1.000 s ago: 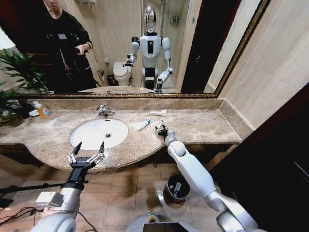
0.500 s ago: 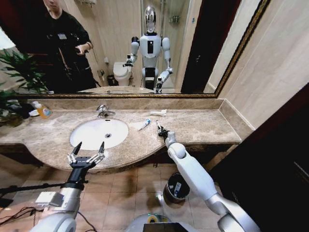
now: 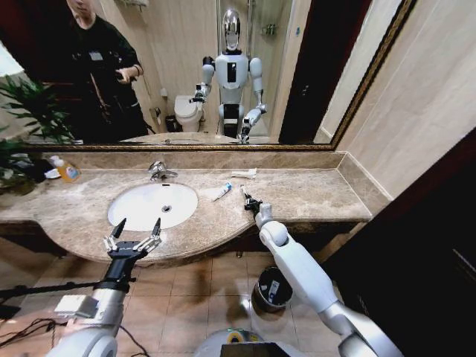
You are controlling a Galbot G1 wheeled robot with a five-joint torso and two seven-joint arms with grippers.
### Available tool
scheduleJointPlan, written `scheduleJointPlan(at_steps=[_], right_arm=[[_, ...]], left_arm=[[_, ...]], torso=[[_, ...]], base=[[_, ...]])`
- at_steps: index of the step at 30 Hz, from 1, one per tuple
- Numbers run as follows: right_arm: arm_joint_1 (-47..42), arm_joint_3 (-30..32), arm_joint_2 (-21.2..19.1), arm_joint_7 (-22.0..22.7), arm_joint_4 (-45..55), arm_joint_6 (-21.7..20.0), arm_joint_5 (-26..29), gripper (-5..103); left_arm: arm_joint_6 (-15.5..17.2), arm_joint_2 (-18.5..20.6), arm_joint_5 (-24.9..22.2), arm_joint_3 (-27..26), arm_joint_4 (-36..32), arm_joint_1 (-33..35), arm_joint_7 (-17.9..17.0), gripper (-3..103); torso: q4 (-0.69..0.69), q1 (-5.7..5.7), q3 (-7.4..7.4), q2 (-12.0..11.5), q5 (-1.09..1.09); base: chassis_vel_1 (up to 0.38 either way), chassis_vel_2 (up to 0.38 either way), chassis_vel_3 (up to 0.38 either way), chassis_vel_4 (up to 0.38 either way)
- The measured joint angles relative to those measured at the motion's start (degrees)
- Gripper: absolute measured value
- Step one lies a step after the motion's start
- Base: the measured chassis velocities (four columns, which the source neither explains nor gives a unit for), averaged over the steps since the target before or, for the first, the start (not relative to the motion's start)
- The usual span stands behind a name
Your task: Pick up the trash from the sink and place it in the trash bin.
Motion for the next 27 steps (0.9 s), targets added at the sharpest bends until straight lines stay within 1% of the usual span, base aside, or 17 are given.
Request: scheduleJointPlan(at_steps=[3,4,8,13,15,16,18,19,20,23,24,26,27], right_arm=[[-3.5,1.1,-1.9,0.0,4.0,-0.2,0.3,0],[-3.5,1.1,-1.9,0.0,4.0,-0.2,0.3,0],[-9.0,3.3,-4.7,-0.1,10.3,-0.6,1.0,0],[-12.5,5.4,-6.7,-0.4,14.8,-0.7,1.7,0],[-15.4,7.5,-7.7,-0.6,18.1,-0.7,2.3,0],[-15.4,7.5,-7.7,-0.6,18.1,-0.7,2.3,0],[-19.4,9.7,-8.7,-0.8,21.5,-0.5,2.8,0],[-21.5,10.7,-9.1,-0.8,22.8,-0.2,2.8,0],[-21.5,10.7,-9.1,-0.8,22.8,-0.2,2.8,0],[-28.7,13.2,-9.8,-1.1,25.8,2.3,2.3,0],[-28.7,13.2,-9.8,-1.1,25.8,2.3,2.3,0],[-32.5,14.9,-9.5,-2.1,27.0,4.0,1.7,0],[-34.3,16.2,-9.1,-3.3,27.3,4.8,1.3,0]], left_arm=[[0.0,0.0,0.0,0.0,0.0,0.0,0.0,100],[0.0,0.0,0.0,0.0,0.0,0.0,0.0,100],[0.0,0.0,0.0,0.0,0.0,0.0,0.0,100],[0.0,0.0,0.0,0.0,0.0,0.0,0.0,100],[0.0,0.0,0.0,0.0,0.0,0.0,0.0,100],[0.0,0.0,0.0,0.0,0.0,0.0,0.0,100],[0.0,0.0,0.0,0.0,0.0,0.0,0.0,100],[0.0,0.0,0.0,0.0,0.0,0.0,0.0,100],[0.0,0.0,0.0,0.0,0.0,0.0,0.0,100],[0.0,0.0,0.0,0.0,0.0,0.0,0.0,100],[0.0,0.0,0.0,0.0,0.0,0.0,0.0,100],[0.0,0.0,0.0,0.0,0.0,0.0,0.0,100],[0.0,0.0,0.0,0.0,0.0,0.0,0.0,100]], torso=[[0.0,0.0,0.0,0.0,0.0],[0.0,0.0,0.0,0.0,0.0],[0.0,0.0,0.0,0.0,0.01],[0.0,0.0,0.0,0.0,0.0],[0.0,0.0,0.0,0.0,0.01],[0.0,0.0,0.0,0.0,0.01],[0.0,0.0,-0.01,0.0,0.01],[0.0,0.0,-0.01,0.0,0.0],[0.0,0.0,-0.01,0.0,0.0],[0.0,0.0,-0.01,0.0,0.0],[0.0,0.0,-0.01,0.0,0.0],[-0.01,0.0,-0.01,0.0,0.0],[0.0,-0.01,-0.01,0.0,0.01]], base=[[0.0,0.0,0.0,0.0],[0.0,0.0,0.0,0.0],[0.0,0.0,0.0,0.0],[0.0,0.0,0.0,0.0],[0.0,0.0,0.0,0.0],[0.0,0.0,0.0,0.0],[0.0,0.0,0.0,0.0],[0.0,0.0,0.0,0.0],[0.0,0.0,0.0,0.0],[0.0,0.0,0.0,0.0],[0.0,0.0,0.0,0.0],[0.0,0.0,0.0,0.0],[0.0,0.0,0.0,0.0]])
